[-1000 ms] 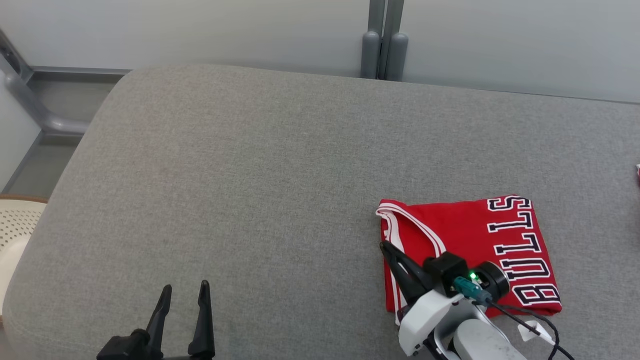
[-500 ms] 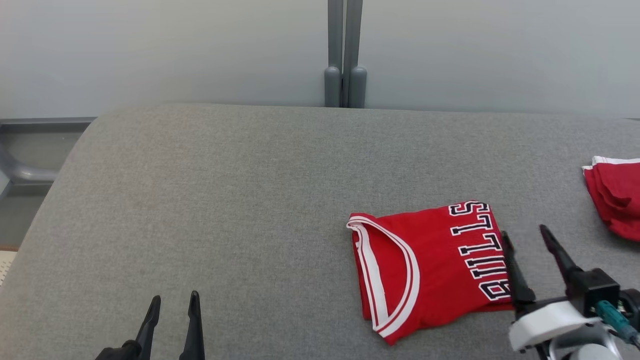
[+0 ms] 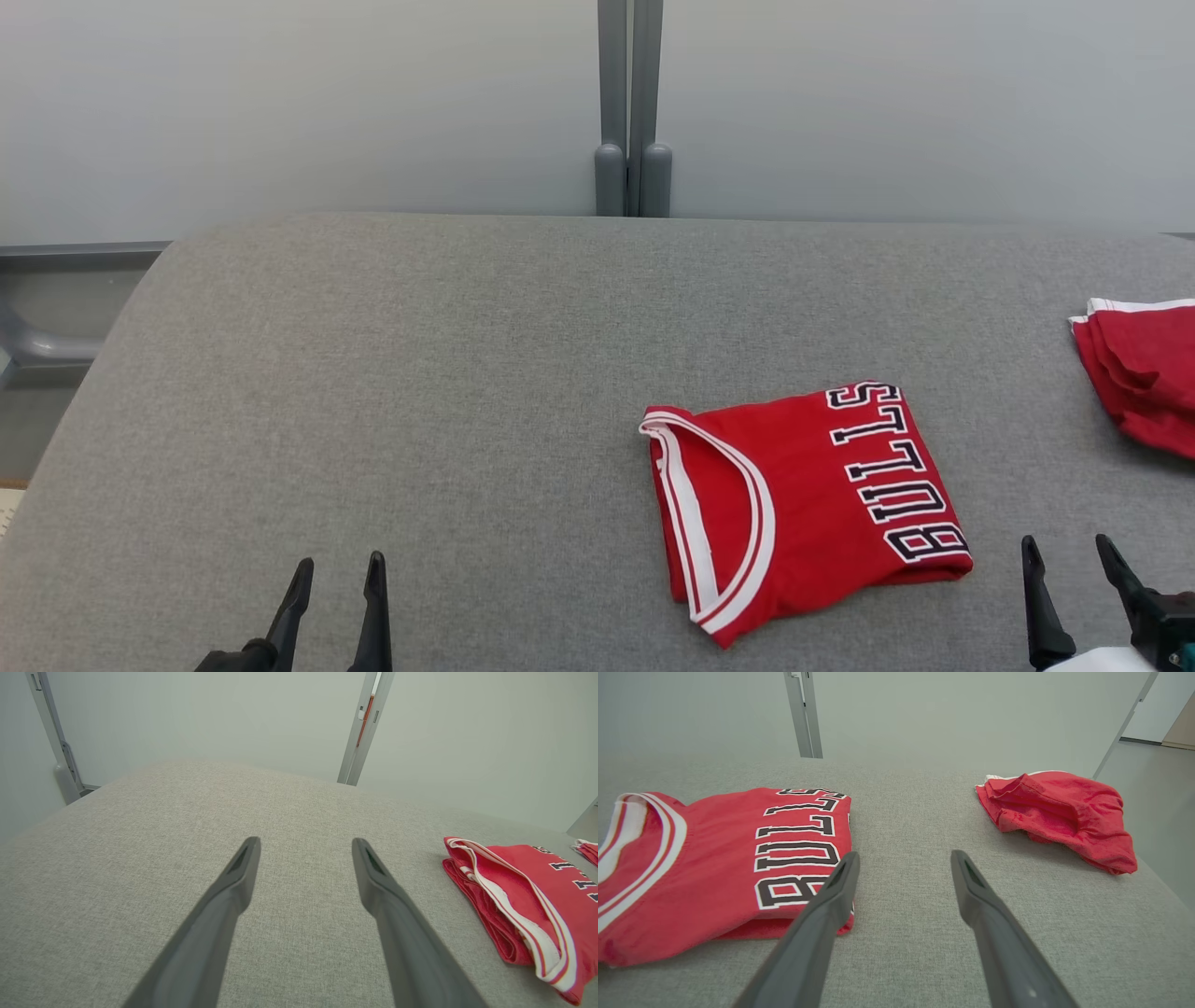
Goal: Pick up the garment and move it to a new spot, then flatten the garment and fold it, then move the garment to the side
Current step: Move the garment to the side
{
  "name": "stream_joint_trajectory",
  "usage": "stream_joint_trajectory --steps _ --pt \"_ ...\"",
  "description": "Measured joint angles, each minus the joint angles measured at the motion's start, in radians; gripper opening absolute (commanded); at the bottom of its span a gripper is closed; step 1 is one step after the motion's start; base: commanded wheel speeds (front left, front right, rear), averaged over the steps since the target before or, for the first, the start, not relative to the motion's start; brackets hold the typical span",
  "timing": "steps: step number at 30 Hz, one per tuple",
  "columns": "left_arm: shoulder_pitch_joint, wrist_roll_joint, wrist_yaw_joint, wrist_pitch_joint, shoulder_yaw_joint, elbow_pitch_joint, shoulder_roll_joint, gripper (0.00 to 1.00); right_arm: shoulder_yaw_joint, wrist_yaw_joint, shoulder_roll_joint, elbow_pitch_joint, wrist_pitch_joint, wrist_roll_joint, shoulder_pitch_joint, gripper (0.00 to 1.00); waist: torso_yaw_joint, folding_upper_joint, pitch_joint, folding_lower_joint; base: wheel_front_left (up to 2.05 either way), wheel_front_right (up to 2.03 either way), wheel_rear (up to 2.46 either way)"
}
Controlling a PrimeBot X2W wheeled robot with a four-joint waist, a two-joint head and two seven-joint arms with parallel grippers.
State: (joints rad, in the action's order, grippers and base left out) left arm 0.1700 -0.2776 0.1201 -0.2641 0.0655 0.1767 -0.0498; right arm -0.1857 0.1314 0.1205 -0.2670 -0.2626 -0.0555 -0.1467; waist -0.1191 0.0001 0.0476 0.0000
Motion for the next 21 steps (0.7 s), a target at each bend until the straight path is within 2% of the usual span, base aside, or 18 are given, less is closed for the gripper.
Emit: stream_joint_trajectory --steps 7,10,12,14,16,19,21 --pt "0.0 0.0 0.002 0.0 0.002 0.0 0.0 1.0 0.036 0.0 0.007 0.014 0.0 -0.007 0.016 1.0 0.0 0.0 -0.009 0.0 0.0 0.0 0.0" --pt "0.0 -0.002 0.002 0.0 0.001 -0.001 0.0 1.0 0.084 0.0 0.024 -0.029 0.0 -0.077 0.055 1.0 -0.001 0.0 -0.018 0.0 0.0 0.0 0.0" --pt "-0.001 -0.002 0.002 0.0 0.003 0.001 0.0 1.0 0.152 0.0 0.06 -0.085 0.004 -0.142 0.098 1.0 -0.003 0.0 -0.026 0.0 0.0 0.0 0.0" --pt "-0.001 -0.002 0.002 0.0 0.009 0.002 0.0 1.0 0.197 0.0 0.115 -0.107 0.082 -0.223 0.174 1.0 -0.006 0.0 -0.035 0.0 0.0 0.0 0.0" --pt "-0.004 -0.005 0.003 0.0 0.011 0.002 0.0 1.0 0.238 0.0 0.172 -0.103 0.207 -0.288 0.253 1.0 -0.008 0.0 -0.048 0.0 0.0 0.0 0.0" --pt "-0.029 -0.015 0.003 0.0 0.019 0.007 0.0 1.0 0.29 0.0 0.209 -0.098 0.422 -0.418 0.354 1.0 -0.012 0.0 -0.079 0.0 0.0 0.0 0.0" --pt "-0.043 -0.018 0.003 0.0 0.032 0.015 0.0 1.0 0.317 0.0 0.233 -0.114 0.543 -0.453 0.407 1.0 -0.016 0.0 -0.103 0.0 0.0 0.0 0.0"
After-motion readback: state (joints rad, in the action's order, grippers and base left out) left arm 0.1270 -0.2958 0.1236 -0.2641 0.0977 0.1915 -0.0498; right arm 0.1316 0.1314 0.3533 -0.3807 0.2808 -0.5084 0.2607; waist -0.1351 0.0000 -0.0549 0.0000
